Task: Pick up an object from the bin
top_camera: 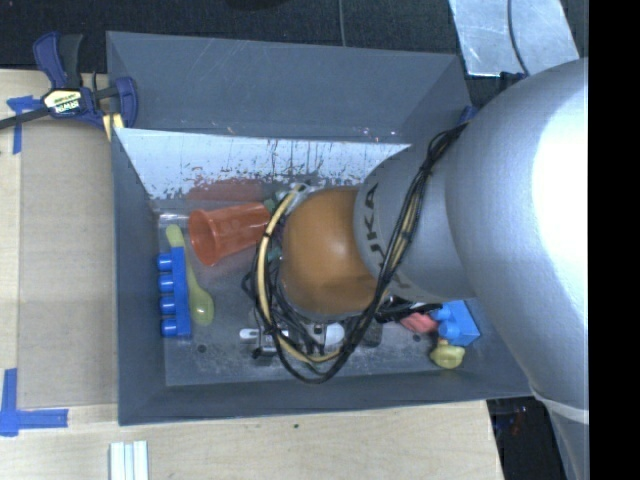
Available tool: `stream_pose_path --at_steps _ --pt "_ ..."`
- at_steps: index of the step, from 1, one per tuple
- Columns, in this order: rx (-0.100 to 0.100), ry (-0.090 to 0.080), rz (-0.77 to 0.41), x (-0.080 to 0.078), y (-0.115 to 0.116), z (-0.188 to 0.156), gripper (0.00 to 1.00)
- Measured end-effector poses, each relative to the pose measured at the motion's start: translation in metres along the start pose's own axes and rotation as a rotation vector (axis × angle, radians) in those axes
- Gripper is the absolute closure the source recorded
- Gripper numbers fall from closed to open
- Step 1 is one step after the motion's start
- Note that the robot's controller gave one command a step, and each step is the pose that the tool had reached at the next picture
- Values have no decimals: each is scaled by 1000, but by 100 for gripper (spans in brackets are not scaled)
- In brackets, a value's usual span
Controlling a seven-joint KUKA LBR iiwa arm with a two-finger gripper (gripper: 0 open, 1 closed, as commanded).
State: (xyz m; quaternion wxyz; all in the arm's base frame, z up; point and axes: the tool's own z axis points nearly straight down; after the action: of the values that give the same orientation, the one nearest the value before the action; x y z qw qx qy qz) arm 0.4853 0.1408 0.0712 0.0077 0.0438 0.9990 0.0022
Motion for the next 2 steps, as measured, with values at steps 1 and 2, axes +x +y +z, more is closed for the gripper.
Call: stream_pose_path --at_steps 1,2 --pt "0 0 0 0 0 0 100" --pt "0 -1 1 0 0 -4 100"
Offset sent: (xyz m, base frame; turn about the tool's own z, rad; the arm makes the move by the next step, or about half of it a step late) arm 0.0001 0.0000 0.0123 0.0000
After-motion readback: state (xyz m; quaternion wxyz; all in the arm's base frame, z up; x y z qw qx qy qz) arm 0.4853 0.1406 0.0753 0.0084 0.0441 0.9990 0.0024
